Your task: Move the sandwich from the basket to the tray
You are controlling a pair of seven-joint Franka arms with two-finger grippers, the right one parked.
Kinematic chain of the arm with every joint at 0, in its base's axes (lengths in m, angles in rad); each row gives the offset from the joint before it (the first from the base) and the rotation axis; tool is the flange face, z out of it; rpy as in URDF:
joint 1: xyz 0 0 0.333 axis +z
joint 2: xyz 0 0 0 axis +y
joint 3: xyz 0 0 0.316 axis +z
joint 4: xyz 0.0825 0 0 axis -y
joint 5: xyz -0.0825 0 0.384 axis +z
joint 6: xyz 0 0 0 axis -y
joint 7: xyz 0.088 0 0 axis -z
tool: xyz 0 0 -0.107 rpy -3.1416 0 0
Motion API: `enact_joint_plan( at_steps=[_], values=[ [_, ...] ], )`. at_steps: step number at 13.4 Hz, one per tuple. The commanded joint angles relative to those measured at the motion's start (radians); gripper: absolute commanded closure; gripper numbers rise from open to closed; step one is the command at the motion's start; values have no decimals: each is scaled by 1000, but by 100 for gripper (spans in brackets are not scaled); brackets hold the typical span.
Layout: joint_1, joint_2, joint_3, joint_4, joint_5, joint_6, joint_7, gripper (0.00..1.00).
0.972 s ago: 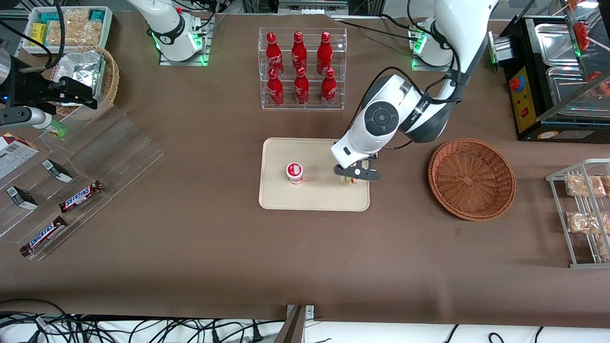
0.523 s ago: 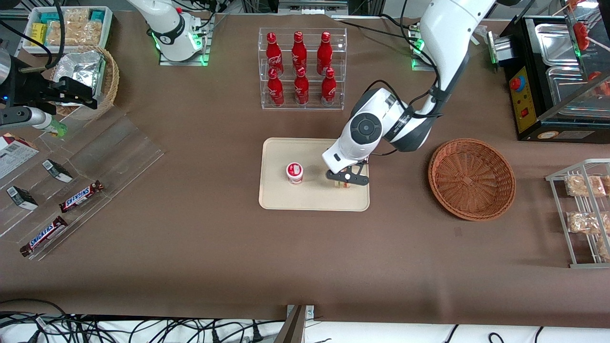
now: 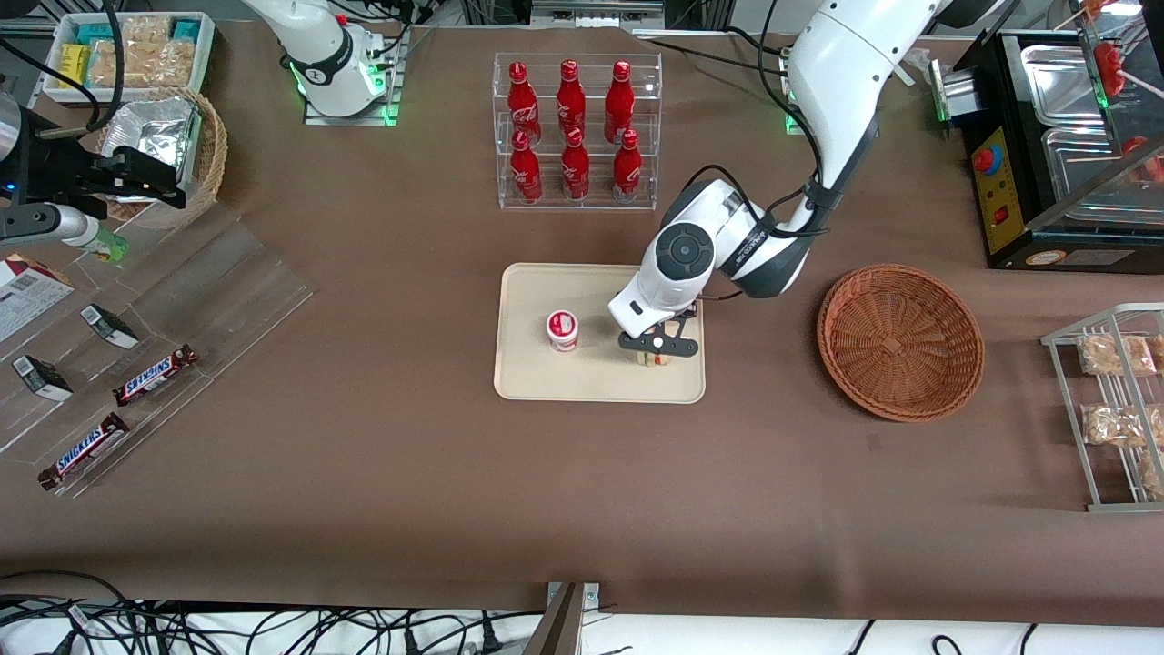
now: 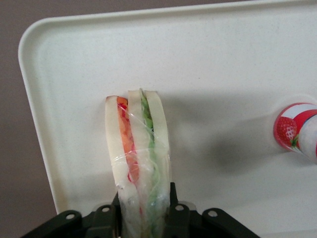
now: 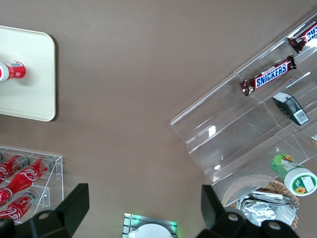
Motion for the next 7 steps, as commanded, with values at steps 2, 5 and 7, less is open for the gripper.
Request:
enact_joint_plan(
  at_steps=[2, 5, 7],
  values=[
    [-3, -71, 18, 33, 41, -65, -59, 0],
    [61, -212, 20, 60, 34, -172, -70, 0],
    [118, -293, 20, 102, 29, -295, -76, 0]
  ],
)
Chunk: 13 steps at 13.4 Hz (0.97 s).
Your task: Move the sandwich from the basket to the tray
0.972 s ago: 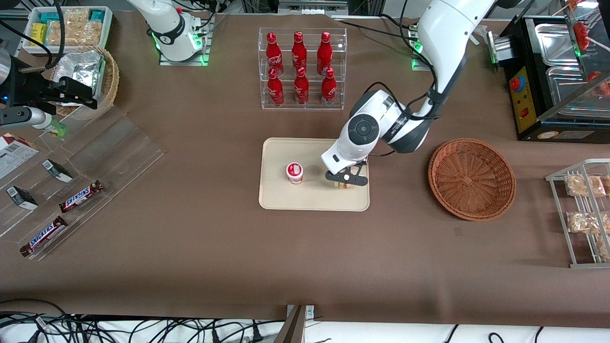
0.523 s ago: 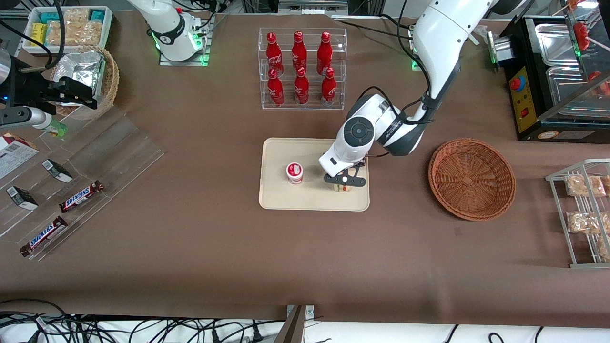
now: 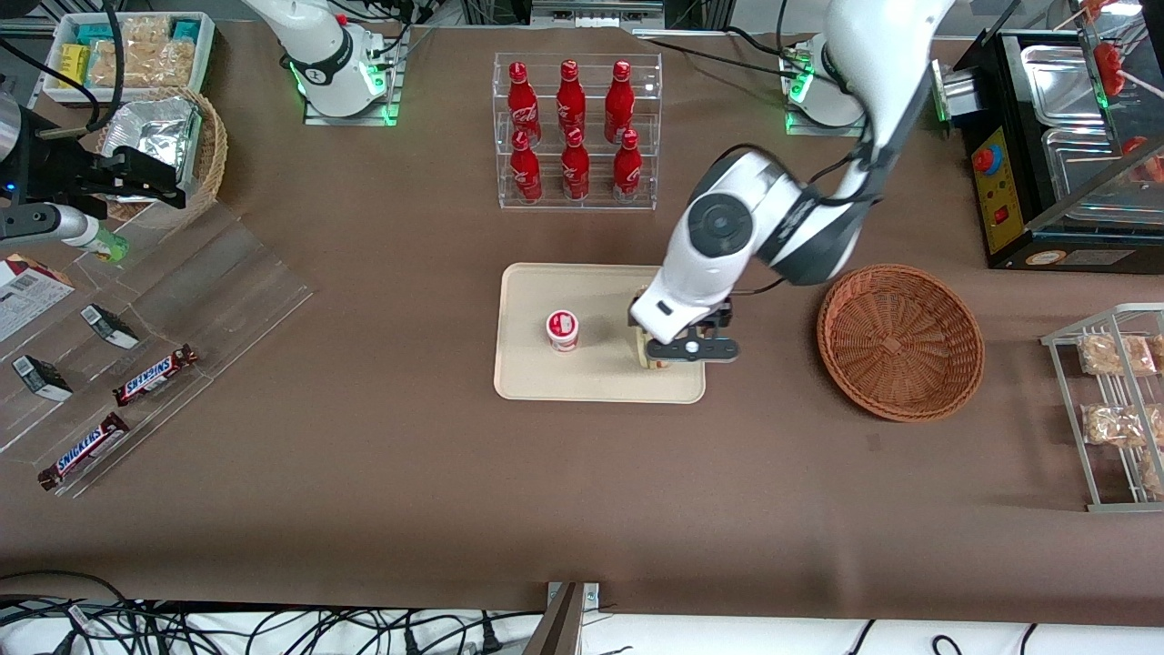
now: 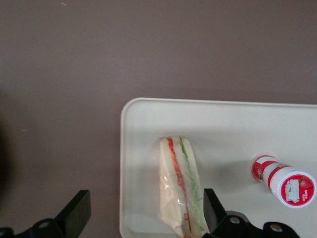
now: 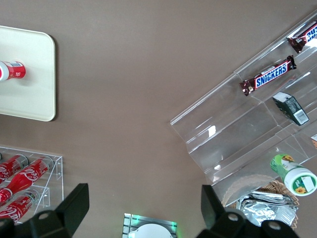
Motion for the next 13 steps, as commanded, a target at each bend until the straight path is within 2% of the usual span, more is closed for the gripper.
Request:
enact_joint_plan(
  at_steps=[1, 4, 7, 10, 13],
  values=[
    [79, -131, -5, 25, 14, -153, -31, 0],
    [150, -223, -2, 45, 17, -263, -51, 0],
    [239, -263, -13, 47, 14, -296, -33, 0],
    [308, -269, -13, 50, 10, -329, 97, 0],
    [388, -304, 16, 39, -50, -336, 309, 0]
  ],
)
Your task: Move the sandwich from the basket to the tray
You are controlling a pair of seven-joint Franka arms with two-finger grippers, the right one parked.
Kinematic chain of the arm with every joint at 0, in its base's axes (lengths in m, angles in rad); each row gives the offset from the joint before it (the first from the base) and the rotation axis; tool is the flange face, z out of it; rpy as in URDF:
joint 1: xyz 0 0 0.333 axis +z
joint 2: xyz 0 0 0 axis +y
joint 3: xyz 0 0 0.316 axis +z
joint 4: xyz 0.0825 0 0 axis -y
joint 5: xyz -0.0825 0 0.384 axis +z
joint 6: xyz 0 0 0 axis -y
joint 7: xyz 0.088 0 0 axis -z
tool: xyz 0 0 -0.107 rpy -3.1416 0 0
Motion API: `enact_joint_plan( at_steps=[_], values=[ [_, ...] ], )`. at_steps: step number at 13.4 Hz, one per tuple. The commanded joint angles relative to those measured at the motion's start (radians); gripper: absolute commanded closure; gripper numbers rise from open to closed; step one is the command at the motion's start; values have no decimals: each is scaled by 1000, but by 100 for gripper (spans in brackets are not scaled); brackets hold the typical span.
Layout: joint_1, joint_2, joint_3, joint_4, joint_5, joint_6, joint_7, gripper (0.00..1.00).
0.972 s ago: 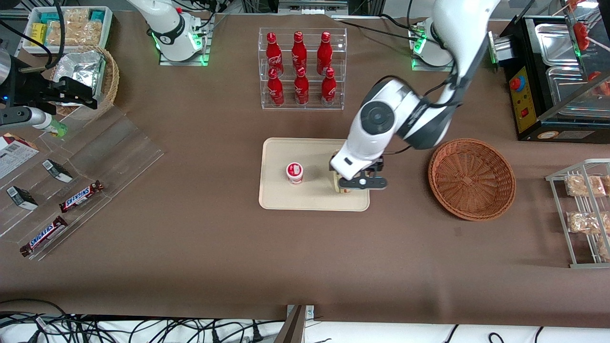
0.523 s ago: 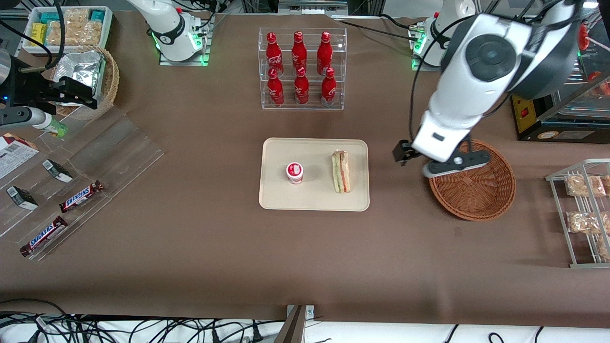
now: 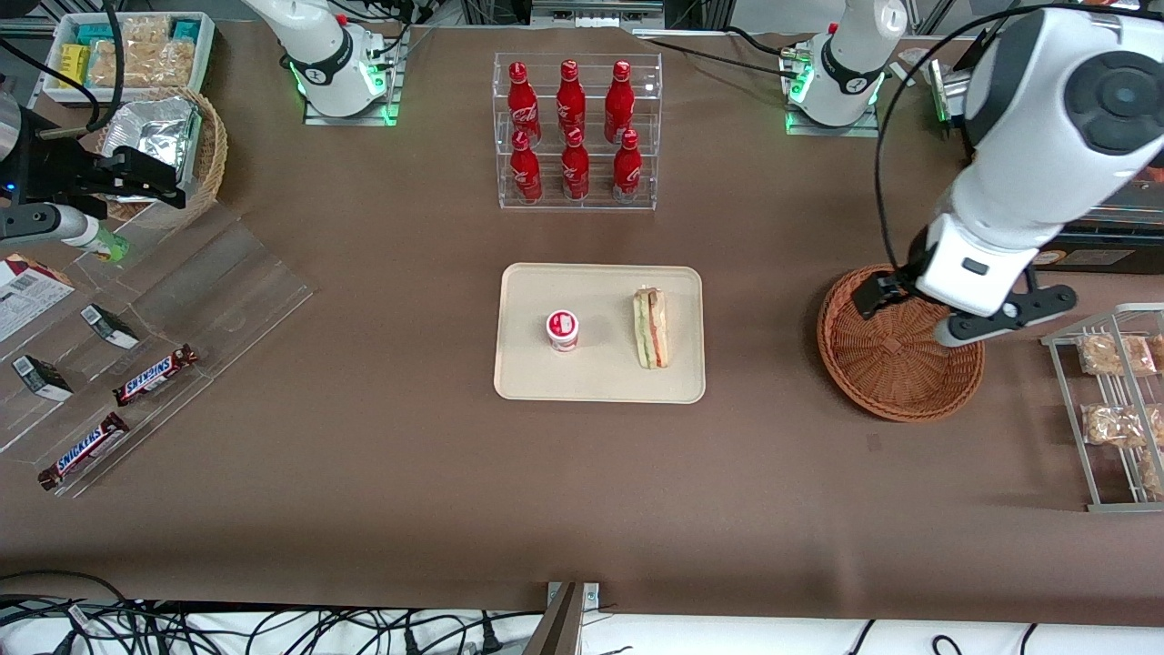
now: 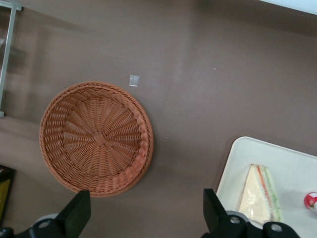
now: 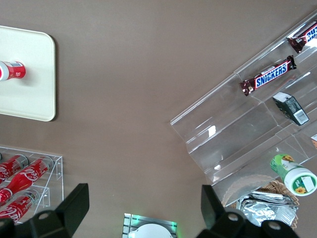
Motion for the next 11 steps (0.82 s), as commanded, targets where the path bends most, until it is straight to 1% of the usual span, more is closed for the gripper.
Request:
enact_joint_plan(
  at_steps=[1, 4, 5, 6, 11],
  values=[
    [49, -52, 45, -11, -48, -40, 214, 0],
    [49, -81, 122, -9, -118, -60, 409, 0],
    [49, -88, 135, -9, -138, -72, 485, 0],
    [49, -96, 135, -9, -140, -83, 536, 0],
    [49, -101, 125, -5, -128, -98, 546, 0]
  ],
)
